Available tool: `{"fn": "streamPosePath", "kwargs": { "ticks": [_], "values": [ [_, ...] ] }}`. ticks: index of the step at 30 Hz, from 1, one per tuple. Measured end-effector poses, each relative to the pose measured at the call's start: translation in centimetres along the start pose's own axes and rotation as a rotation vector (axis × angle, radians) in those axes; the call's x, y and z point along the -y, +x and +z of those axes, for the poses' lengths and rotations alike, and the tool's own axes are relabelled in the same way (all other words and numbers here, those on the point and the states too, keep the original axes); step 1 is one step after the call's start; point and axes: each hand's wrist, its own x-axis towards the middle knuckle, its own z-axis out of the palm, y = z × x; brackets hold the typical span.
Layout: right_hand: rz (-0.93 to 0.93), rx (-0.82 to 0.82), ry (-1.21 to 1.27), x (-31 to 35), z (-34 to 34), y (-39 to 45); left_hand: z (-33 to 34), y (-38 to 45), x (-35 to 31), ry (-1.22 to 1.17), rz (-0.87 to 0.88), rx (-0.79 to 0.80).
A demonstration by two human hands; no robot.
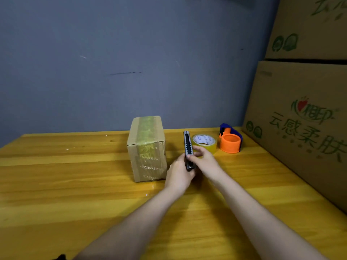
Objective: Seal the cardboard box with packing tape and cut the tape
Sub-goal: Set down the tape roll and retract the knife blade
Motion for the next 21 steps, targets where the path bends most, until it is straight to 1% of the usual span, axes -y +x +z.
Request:
{"fn": "streamPosePath", "kwargs": {
  "ticks": [3, 6, 11, 14, 17, 21],
  "values": [
    [0.061, 0.095, -0.098, 0.1, -0.2, 1.3, 0.1, 1.3, -0.5, 0.01, -0.104, 0.018],
    [0.091, 0.116, -0.199, -0.4, 0.2, 2.6, 0.5, 2.1, -0.6, 0.017, -0.179, 0.028],
    [0.108, 0.043, -0.411, -1.0, 1.0, 4.5, 1.7, 3.4, -0.4, 0.111, -0.239, 0.011],
    [0.143, 0.026, -0.509, -1.2, 1.1, 5.3, 2.4, 4.4, -0.3, 0.212, -0.272, 0.007],
    [0.159, 0.014, -0.556, -1.5, 1.1, 5.9, 2.8, 5.1, -0.2, 0.296, -0.307, 0.011],
    [0.192, -0.011, -0.583, -2.0, 1.3, 6.8, 3.0, 5.8, -0.1, 0.343, -0.324, 0.036]
  ]
}}
